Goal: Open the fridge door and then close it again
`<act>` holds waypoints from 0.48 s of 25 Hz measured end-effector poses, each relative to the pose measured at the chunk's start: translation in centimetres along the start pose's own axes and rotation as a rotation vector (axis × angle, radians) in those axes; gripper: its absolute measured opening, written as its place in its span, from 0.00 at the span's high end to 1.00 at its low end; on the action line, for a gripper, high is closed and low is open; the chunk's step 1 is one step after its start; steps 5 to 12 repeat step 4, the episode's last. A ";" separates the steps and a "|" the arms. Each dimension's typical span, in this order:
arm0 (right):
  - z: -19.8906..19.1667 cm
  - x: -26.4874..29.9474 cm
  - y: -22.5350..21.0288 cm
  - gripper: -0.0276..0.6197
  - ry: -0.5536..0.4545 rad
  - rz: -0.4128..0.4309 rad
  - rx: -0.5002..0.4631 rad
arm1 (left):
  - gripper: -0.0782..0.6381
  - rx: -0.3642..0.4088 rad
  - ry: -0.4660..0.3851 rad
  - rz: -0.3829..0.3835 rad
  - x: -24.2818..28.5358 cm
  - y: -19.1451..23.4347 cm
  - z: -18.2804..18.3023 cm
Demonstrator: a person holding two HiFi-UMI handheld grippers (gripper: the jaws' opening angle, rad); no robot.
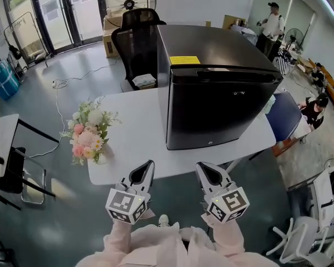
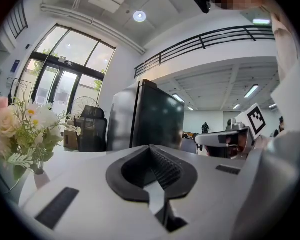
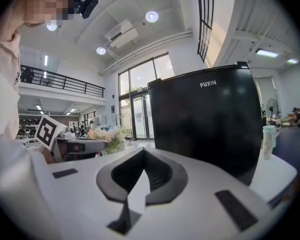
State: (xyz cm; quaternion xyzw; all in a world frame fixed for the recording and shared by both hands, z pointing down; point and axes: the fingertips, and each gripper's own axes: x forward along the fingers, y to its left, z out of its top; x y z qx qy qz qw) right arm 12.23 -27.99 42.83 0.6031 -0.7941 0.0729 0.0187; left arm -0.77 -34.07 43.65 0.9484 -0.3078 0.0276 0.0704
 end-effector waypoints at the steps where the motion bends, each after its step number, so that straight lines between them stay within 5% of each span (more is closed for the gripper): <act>1: 0.0 0.0 0.1 0.95 0.001 0.004 -0.002 | 0.88 0.000 0.001 0.000 0.0 -0.1 0.0; 12: 0.0 -0.2 0.4 0.95 0.002 0.013 -0.006 | 0.88 0.000 0.002 0.000 -0.1 -0.3 -0.1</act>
